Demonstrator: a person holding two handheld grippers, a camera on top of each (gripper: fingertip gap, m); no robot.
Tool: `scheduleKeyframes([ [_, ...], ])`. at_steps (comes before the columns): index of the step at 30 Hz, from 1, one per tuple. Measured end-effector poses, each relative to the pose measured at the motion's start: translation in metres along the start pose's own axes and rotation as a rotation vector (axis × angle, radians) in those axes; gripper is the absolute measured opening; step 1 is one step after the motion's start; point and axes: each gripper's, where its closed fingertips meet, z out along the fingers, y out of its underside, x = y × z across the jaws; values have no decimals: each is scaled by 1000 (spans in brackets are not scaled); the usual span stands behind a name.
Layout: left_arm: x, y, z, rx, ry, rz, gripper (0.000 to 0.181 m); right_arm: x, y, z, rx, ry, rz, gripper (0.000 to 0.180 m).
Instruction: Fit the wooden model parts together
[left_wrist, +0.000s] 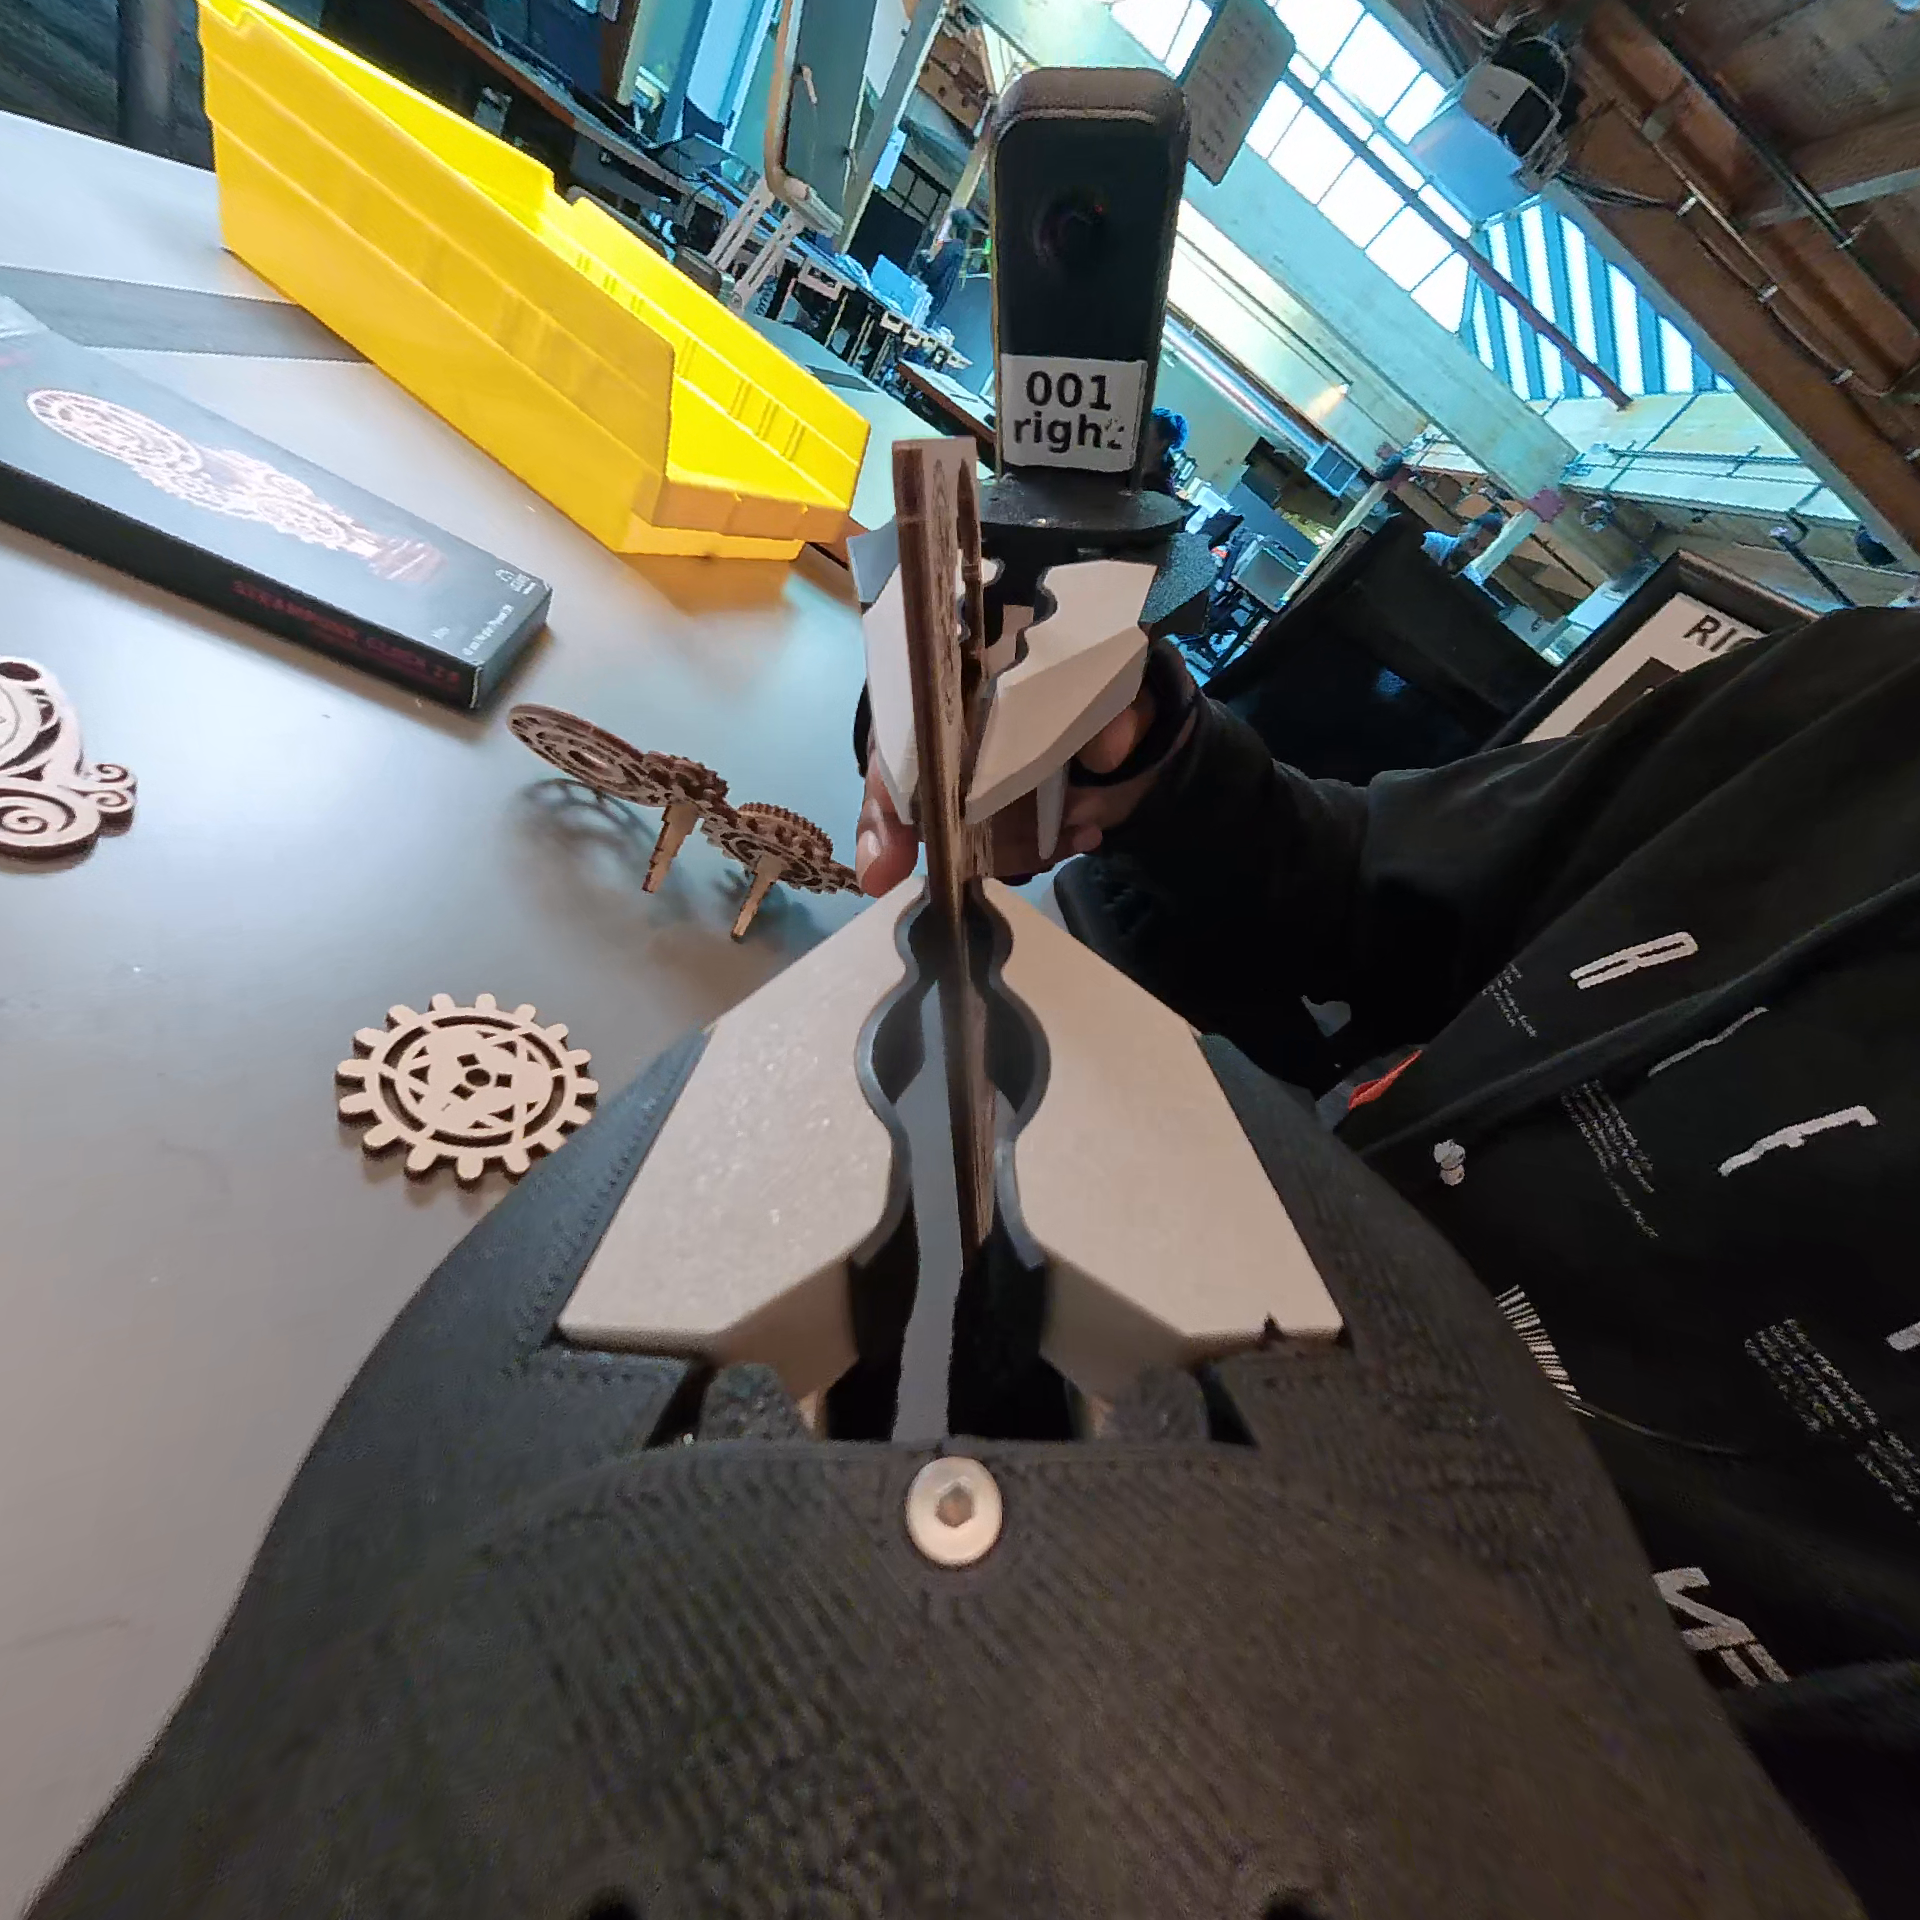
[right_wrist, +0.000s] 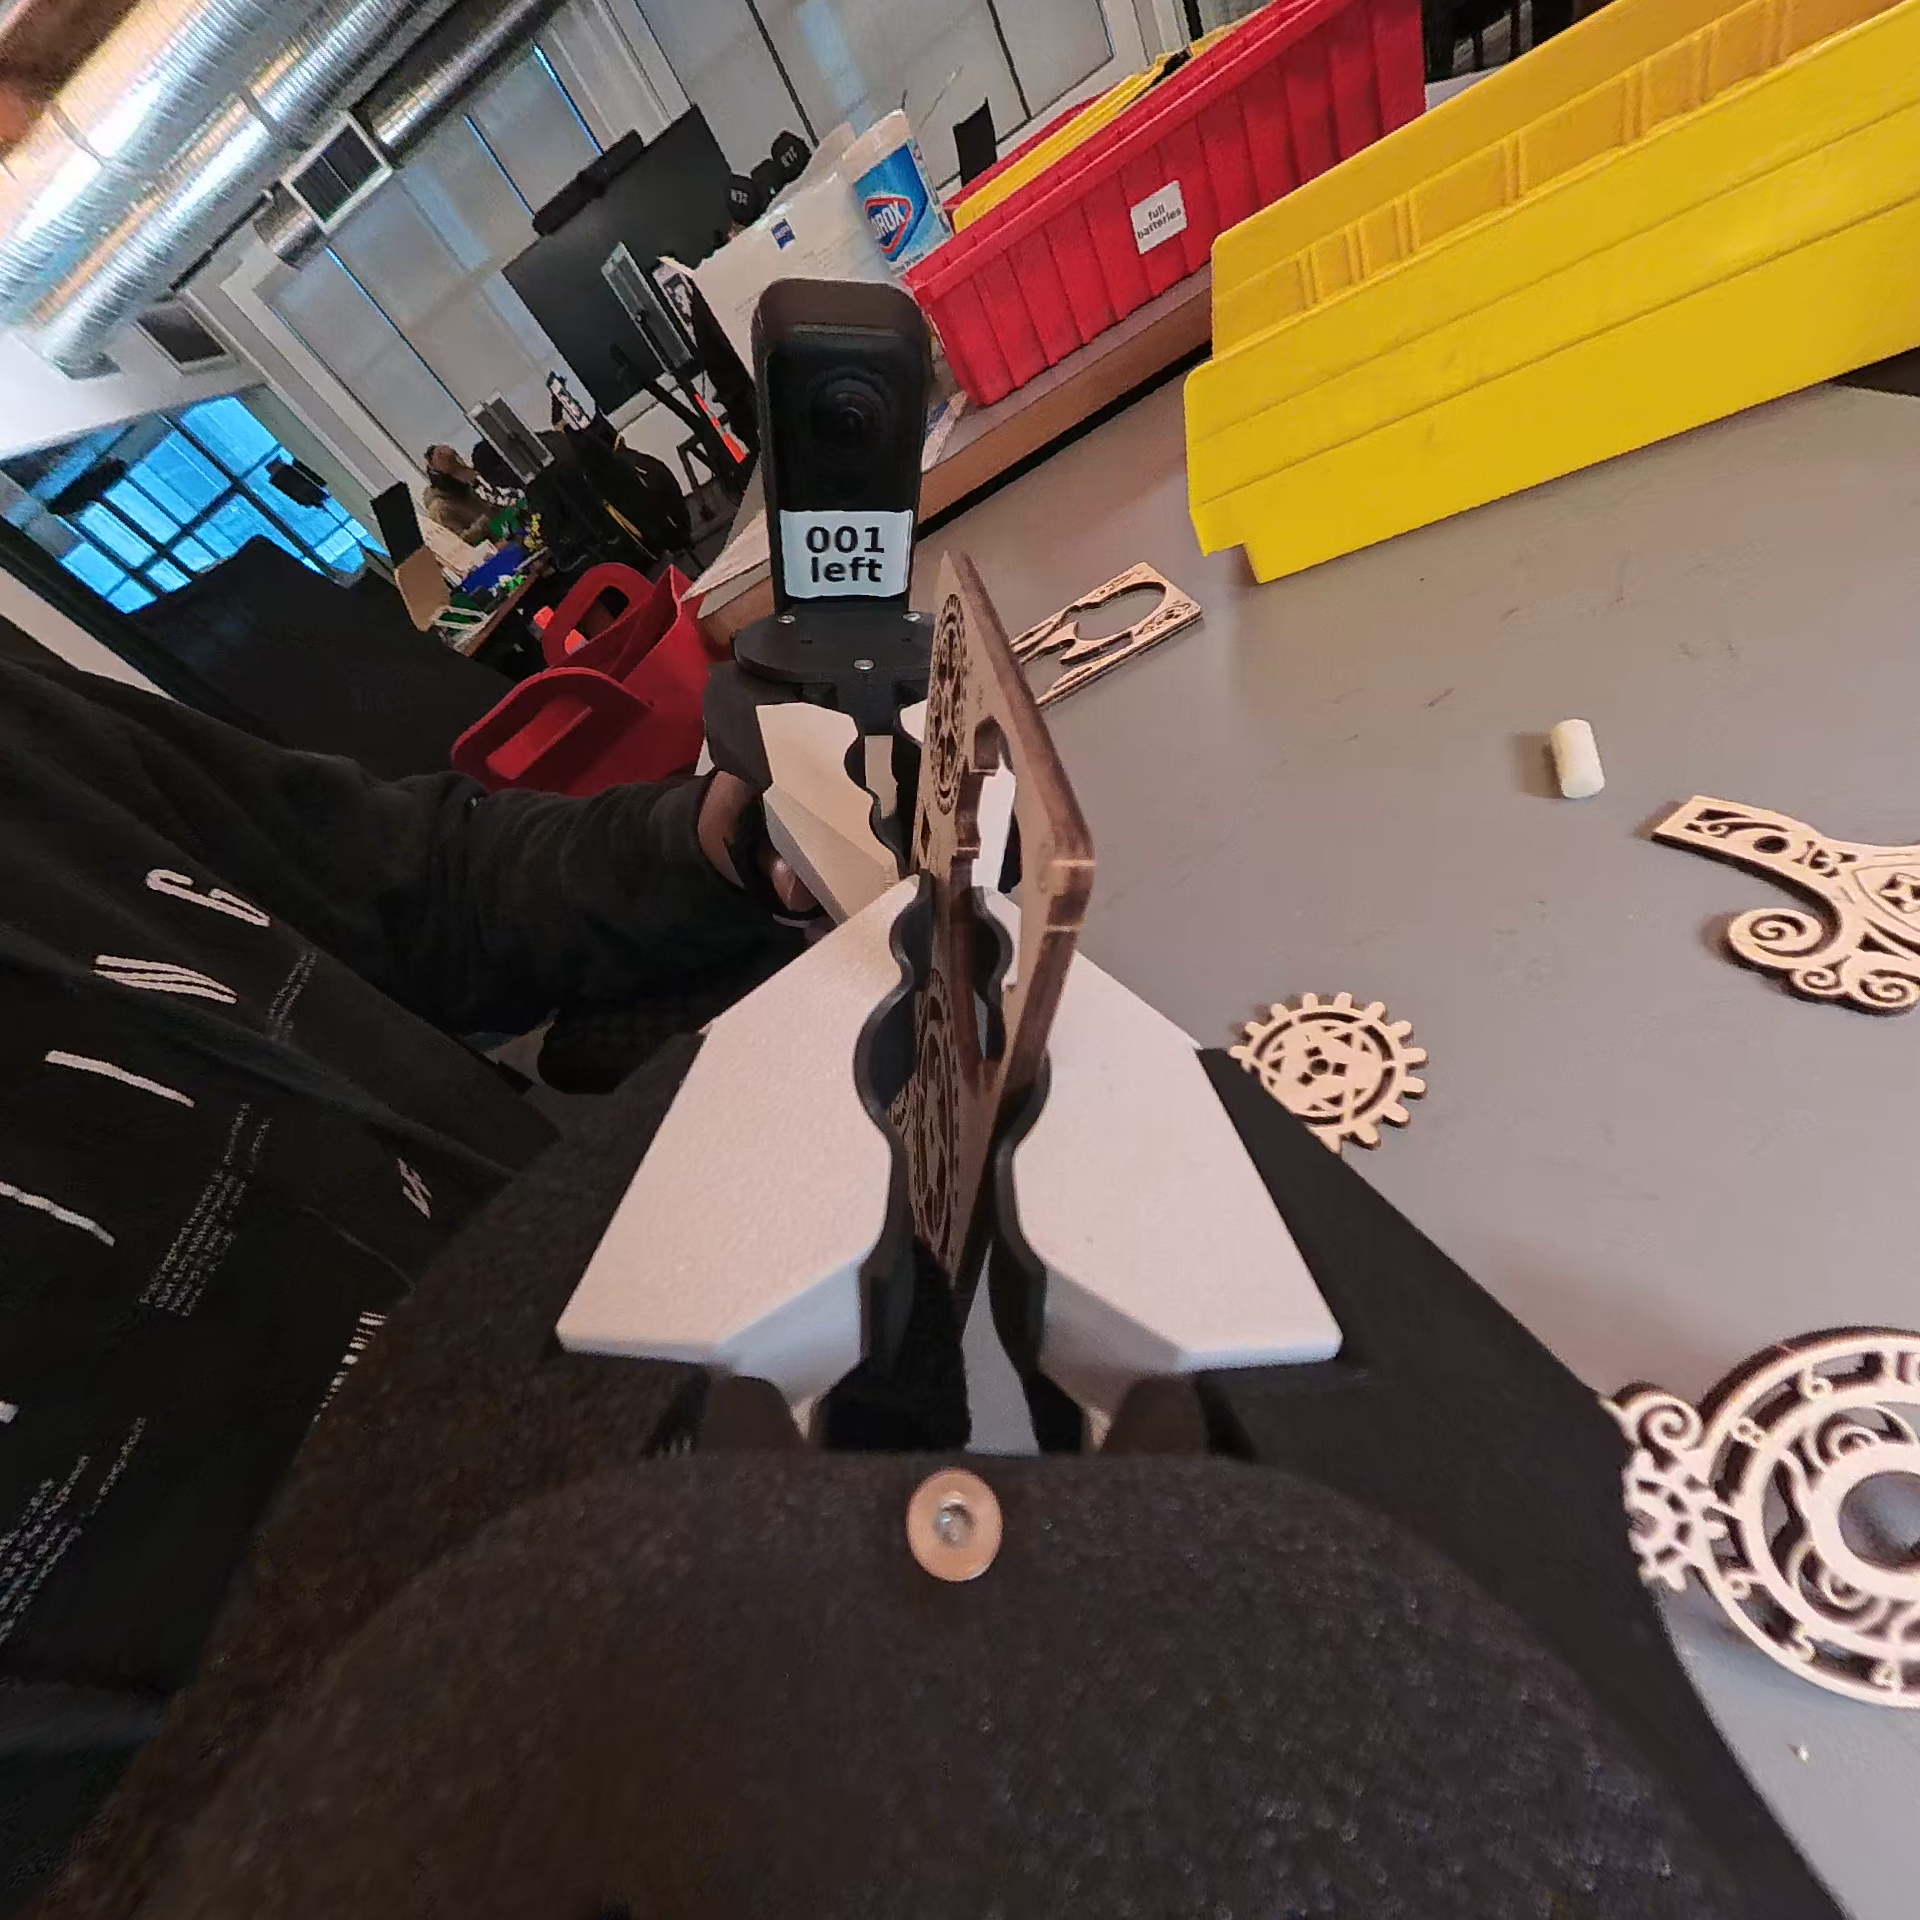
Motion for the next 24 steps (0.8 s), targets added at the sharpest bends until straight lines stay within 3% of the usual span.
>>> scheduleKeyframes([
  [16, -9, 4, 1, 1, -78, 16, 2, 16, 5, 2, 5, 138, -65, 1],
  [24, 1, -2, 0, 34, 4, -43, 2, 2, -3, 1, 50, 51, -27, 5],
])
